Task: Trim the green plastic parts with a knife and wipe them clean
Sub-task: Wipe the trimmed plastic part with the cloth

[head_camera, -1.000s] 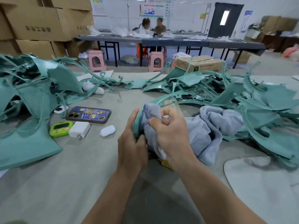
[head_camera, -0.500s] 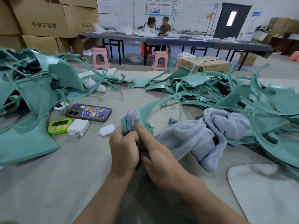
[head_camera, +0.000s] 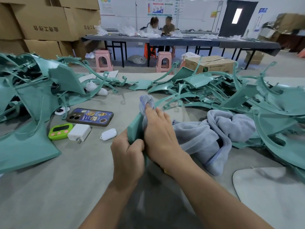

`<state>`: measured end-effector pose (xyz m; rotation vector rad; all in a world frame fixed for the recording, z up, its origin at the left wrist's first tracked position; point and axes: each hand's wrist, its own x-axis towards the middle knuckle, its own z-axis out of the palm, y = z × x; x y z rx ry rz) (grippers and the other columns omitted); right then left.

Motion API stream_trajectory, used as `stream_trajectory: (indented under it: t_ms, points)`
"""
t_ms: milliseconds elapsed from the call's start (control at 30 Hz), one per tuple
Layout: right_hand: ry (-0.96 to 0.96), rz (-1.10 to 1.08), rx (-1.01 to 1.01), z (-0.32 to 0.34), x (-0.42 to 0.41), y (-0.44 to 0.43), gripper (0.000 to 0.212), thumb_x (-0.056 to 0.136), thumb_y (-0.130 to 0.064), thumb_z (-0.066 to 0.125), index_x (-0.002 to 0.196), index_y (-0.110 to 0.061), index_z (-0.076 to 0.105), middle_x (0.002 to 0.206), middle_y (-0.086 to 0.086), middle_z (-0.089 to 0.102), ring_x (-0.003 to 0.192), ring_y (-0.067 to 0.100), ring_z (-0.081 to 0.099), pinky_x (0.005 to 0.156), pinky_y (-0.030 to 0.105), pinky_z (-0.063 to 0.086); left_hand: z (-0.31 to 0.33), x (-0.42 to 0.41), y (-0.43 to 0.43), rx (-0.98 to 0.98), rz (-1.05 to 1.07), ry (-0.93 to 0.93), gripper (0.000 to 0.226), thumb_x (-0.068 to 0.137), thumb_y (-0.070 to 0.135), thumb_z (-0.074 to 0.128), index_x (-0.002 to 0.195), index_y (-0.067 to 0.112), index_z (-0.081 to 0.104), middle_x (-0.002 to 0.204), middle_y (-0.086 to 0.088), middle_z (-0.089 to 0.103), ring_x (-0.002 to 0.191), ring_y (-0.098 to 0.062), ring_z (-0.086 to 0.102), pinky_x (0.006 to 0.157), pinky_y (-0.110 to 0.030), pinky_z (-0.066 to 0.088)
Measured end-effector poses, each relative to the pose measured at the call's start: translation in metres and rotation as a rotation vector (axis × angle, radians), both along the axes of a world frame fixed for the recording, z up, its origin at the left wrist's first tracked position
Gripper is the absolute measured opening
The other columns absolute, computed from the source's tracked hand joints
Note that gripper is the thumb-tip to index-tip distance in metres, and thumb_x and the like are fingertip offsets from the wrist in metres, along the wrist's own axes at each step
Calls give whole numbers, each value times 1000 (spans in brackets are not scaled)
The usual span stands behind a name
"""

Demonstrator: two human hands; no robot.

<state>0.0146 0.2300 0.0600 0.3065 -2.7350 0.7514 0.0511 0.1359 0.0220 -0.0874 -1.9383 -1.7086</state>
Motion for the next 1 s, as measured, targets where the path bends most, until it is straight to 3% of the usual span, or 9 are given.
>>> stream_trajectory:
  t_ms: [100,267,433,533,700,800,867,900,1000]
  points:
    - [-11,-97,64,-2,-17,1,63,102,-8,32,162,-11,15,167,12,24,154,25,15,124,37,5,5,5,0,-79,31,16,27,60,5,47,55,28,35,51,14,31,52,-6,27,44,-18,22]
    - [51,-230,21,-2,-33,4,53,106,-28,33,158,-18,30,158,11,42,149,30,29,124,47,16,10,8,1,-108,40,64,35,62,-1,47,56,33,43,50,16,36,51,-4,32,43,-10,24]
    - [74,-409,-122,-2,-52,23,43,106,-33,31,140,-19,51,133,11,64,133,32,47,113,48,31,8,17,5,-209,-17,117,35,65,-2,45,81,28,50,55,26,49,52,3,43,47,-3,27]
    - [151,-459,-100,-3,-63,42,39,104,-33,31,120,-17,63,118,8,69,126,31,50,107,46,32,7,15,1,-186,-68,97,49,68,0,46,97,33,69,57,27,51,53,2,44,48,-6,30]
    - [196,-576,-21,-11,-74,82,29,103,-34,38,101,-20,63,99,6,70,108,29,56,90,41,27,9,17,-1,-210,-127,120,64,69,2,45,119,34,70,56,24,50,49,-1,38,48,-7,30]
    - [201,-643,2,-9,-77,102,25,101,-32,41,94,-21,63,97,5,70,104,30,58,91,41,30,12,17,-2,-109,-128,98,55,65,3,47,99,36,74,56,23,49,50,1,37,48,-9,32]
    - [194,-716,-94,-5,-73,113,23,98,-28,44,84,-21,60,88,4,68,95,32,59,89,42,32,16,9,-6,77,-54,-8,26,60,6,49,68,26,65,55,17,44,52,-3,35,50,-17,33]
    - [197,-756,-223,-3,-69,119,23,95,-27,46,78,-17,58,79,3,65,87,33,58,85,42,34,18,4,-10,199,-6,-79,14,57,8,51,65,16,59,57,15,45,53,-9,37,53,-22,34]
    - [227,-699,-780,3,-44,130,24,85,-21,53,64,-13,45,53,-5,45,62,25,45,62,35,36,23,-9,-20,550,78,-302,12,63,4,56,66,13,64,55,3,57,45,-16,50,42,-23,42]
